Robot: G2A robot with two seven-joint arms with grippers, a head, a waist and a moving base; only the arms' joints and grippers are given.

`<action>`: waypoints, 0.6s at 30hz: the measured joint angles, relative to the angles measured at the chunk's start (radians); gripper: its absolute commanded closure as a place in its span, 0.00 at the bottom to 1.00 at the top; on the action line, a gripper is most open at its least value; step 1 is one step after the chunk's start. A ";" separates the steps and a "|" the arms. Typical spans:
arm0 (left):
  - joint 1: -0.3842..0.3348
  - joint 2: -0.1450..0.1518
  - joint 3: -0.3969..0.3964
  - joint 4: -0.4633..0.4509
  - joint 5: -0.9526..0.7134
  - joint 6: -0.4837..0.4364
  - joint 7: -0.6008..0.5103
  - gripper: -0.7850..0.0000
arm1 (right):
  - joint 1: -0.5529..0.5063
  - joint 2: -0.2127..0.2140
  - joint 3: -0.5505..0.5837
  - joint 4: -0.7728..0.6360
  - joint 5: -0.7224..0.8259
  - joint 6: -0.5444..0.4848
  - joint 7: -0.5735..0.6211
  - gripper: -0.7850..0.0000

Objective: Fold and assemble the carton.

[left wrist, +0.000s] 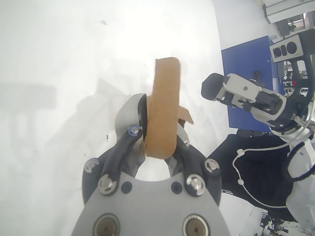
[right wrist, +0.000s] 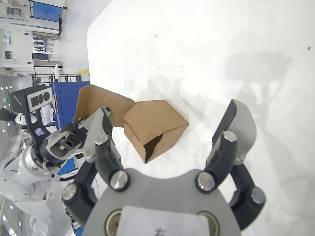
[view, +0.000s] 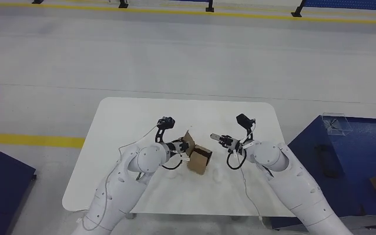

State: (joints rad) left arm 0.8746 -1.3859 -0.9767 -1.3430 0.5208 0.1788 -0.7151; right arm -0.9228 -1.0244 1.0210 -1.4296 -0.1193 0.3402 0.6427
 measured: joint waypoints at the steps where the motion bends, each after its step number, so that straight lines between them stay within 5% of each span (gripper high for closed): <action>1: 0.017 0.003 -0.006 -0.024 0.006 0.006 0.001 1.00 | 0.000 -0.001 0.000 -0.001 0.001 -0.003 0.000 0.00; 14: 0.210 0.021 -0.075 -0.244 -0.013 0.156 0.075 1.00 | -0.006 0.005 0.047 -0.004 -0.007 -0.035 0.082 0.00; 15: 0.220 0.022 -0.078 -0.252 -0.007 0.164 0.076 0.78 | -0.006 0.006 0.047 -0.003 -0.019 -0.042 0.098 0.00; 16: 0.230 0.024 -0.080 -0.261 -0.001 0.170 0.070 0.03 | -0.005 0.009 0.045 -0.002 -0.034 -0.053 0.122 0.00; 18: 0.239 0.027 -0.081 -0.268 0.005 0.176 0.050 0.00 | -0.004 0.012 0.044 0.001 -0.059 -0.073 0.159 0.00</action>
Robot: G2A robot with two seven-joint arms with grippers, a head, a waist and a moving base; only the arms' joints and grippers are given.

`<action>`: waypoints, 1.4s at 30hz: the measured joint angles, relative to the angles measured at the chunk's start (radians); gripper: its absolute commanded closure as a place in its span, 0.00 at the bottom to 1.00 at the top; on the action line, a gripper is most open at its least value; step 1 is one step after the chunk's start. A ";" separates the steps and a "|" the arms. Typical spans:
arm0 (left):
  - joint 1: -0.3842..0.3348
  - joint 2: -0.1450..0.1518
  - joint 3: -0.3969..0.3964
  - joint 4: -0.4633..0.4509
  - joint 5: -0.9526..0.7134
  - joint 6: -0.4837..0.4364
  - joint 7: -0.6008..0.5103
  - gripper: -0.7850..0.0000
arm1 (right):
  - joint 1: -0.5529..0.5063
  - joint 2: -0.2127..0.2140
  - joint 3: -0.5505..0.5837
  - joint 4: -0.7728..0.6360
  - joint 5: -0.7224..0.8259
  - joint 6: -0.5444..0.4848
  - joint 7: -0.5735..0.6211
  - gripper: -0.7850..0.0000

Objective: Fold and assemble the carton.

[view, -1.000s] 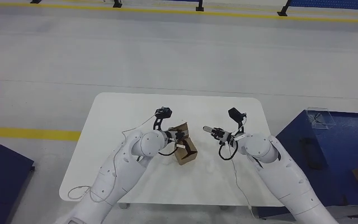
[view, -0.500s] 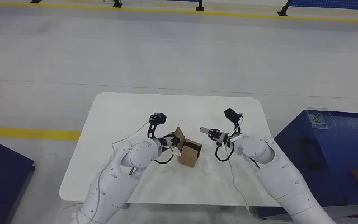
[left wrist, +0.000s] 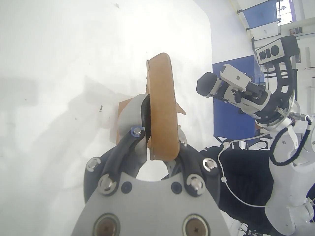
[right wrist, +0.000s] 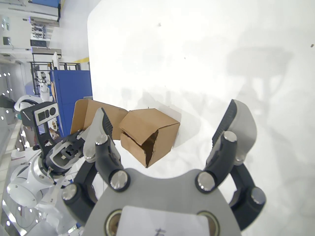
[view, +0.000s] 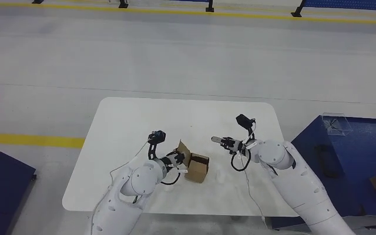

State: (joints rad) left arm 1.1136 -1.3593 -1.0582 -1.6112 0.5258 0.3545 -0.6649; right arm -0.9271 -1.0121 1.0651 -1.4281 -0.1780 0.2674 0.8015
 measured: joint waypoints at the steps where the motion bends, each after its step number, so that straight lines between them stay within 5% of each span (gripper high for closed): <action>1: 0.003 0.001 0.000 -0.004 0.006 0.008 -0.013 0.00 | 0.000 0.003 -0.001 0.004 -0.021 -0.016 0.027 0.00; 18: 0.029 0.010 0.066 -0.161 0.132 -0.037 -0.074 0.00 | -0.021 0.024 -0.028 0.063 -0.116 -0.181 0.323 0.00; 42: -0.050 -0.017 0.207 -0.150 0.245 -0.012 -0.110 0.00 | 0.080 -0.042 -0.131 0.156 -0.112 -0.104 0.117 0.00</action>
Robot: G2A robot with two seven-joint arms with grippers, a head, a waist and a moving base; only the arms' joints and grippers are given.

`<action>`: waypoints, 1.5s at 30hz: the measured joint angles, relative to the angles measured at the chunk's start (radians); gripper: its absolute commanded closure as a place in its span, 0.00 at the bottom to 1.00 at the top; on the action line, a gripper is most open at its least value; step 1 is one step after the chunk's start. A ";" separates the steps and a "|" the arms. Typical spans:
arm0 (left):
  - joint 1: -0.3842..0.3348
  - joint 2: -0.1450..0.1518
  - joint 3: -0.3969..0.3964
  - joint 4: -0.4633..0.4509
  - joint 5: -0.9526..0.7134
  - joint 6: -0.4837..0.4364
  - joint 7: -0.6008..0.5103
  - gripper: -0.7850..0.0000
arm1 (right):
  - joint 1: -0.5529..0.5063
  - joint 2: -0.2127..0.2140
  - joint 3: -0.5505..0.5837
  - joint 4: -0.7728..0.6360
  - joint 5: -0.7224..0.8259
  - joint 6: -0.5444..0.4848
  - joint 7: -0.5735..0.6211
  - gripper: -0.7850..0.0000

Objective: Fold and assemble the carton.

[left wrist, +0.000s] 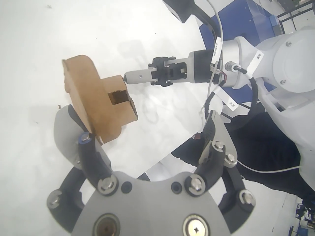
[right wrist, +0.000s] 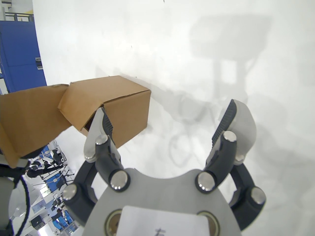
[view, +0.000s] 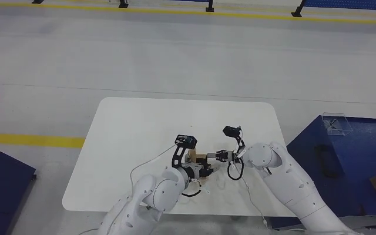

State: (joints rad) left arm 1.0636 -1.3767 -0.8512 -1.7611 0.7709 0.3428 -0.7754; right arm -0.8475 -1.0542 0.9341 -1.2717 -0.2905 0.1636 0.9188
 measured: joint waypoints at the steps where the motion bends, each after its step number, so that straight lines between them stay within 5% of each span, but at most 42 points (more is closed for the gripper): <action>1: -0.008 -0.003 0.010 0.005 0.005 -0.001 -0.007 0.00 | 0.001 -0.003 0.001 0.005 0.012 0.002 -0.011 0.00; 14: -0.089 -0.034 0.083 0.085 0.012 0.003 -0.051 0.00 | -0.016 0.002 0.091 0.043 0.147 -0.023 0.019 0.00; 31: -0.137 -0.062 0.107 0.156 0.002 -0.002 -0.070 0.00 | -0.015 -0.012 0.030 0.040 0.049 0.016 0.033 0.00; 39: -0.146 -0.073 0.111 0.186 0.000 -0.002 -0.068 0.00 | -0.040 0.012 0.134 0.014 0.077 0.001 0.022 0.00; 45: -0.143 -0.076 0.105 0.192 0.001 -0.009 -0.066 0.00 | -0.103 0.030 0.206 -0.073 0.193 -0.071 0.130 0.00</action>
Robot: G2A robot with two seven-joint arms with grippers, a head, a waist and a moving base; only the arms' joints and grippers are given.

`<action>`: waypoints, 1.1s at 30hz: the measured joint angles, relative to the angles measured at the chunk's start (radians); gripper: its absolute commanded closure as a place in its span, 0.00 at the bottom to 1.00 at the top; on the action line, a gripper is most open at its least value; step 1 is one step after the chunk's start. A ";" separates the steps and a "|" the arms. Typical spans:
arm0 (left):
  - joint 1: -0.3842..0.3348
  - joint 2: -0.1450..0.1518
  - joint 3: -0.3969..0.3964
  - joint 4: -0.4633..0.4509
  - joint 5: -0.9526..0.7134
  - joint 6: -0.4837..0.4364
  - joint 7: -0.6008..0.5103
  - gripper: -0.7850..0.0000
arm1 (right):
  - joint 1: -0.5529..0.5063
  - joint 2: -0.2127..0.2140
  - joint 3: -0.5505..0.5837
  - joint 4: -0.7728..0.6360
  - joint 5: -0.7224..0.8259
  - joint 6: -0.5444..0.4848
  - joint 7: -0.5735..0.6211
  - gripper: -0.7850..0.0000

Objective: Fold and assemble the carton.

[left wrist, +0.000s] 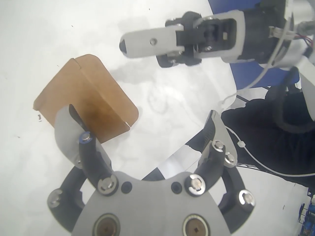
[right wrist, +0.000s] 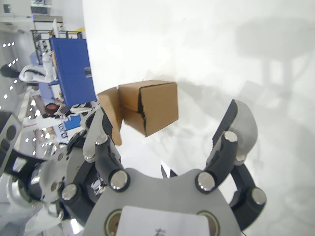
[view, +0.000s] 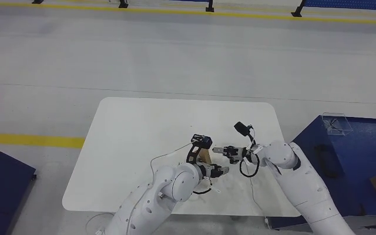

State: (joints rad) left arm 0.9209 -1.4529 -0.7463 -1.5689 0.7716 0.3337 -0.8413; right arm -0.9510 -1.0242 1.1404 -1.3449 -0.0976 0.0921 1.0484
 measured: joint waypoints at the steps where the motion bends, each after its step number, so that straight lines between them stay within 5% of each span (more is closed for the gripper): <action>1: 0.001 0.000 -0.001 0.000 0.001 -0.002 -0.002 0.00 | -0.008 0.002 0.003 -0.012 -0.001 -0.004 0.014 0.00; 33: 0.012 -0.020 -0.008 0.030 0.008 -0.025 -0.021 0.00 | 0.017 -0.026 -0.116 0.035 -0.140 0.057 -0.079 0.00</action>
State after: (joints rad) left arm 0.9328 -1.4727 -0.7539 -1.5386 0.7794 0.3089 -0.8627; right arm -0.9336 -1.0500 1.0239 -1.3095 -0.2372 0.1489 0.9699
